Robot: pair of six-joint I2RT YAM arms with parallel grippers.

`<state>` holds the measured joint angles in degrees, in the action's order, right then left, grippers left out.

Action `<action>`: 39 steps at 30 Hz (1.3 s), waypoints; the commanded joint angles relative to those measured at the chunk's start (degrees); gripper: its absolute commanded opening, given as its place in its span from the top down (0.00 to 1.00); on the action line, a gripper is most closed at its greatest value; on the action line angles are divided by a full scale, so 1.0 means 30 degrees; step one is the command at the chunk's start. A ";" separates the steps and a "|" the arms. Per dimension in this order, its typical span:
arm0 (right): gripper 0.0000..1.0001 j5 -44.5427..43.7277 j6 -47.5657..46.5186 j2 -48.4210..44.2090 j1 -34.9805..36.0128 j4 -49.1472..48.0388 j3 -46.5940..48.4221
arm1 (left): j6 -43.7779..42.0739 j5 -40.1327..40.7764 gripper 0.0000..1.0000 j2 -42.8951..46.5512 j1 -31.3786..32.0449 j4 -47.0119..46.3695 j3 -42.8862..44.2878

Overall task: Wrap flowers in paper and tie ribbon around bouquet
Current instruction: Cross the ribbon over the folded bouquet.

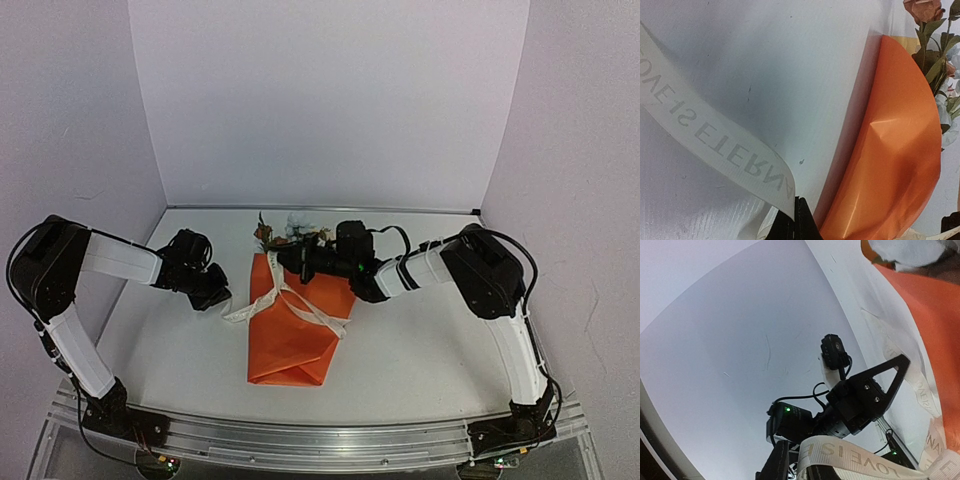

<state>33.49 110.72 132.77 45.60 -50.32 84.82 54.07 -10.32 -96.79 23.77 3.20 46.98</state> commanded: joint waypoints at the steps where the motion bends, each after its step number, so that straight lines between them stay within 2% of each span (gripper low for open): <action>1: 0.84 -0.1832 0.1084 -0.0694 -0.0429 -0.3880 -0.1218 | -0.0323 0.0471 1.00 0.0423 -0.0101 0.0242 -0.0172; 10: 0.76 -0.4257 0.1505 -0.1953 -0.1215 -0.7852 -0.5380 | -0.0408 0.0570 1.00 0.0377 -0.0100 0.0419 -0.0216; 16: 0.72 -0.5510 0.1050 -0.2936 -0.1828 -0.9094 -0.7473 | -0.0509 0.0679 1.00 0.0365 -0.0114 0.0599 -0.0162; 32: 0.66 -0.5928 0.0411 -0.4705 -0.4036 -0.9976 -1.1216 | -0.0724 0.0983 1.00 0.0636 -0.0570 0.1077 -0.0333; 39: 0.66 -0.6005 -0.0047 -0.5555 -0.4799 -0.9954 -1.2751 | -0.0622 0.1745 1.00 0.1988 -0.2103 0.1837 -0.1323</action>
<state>16.06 112.55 120.26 32.59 -74.40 49.28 52.60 -7.75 -95.25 20.31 6.21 44.75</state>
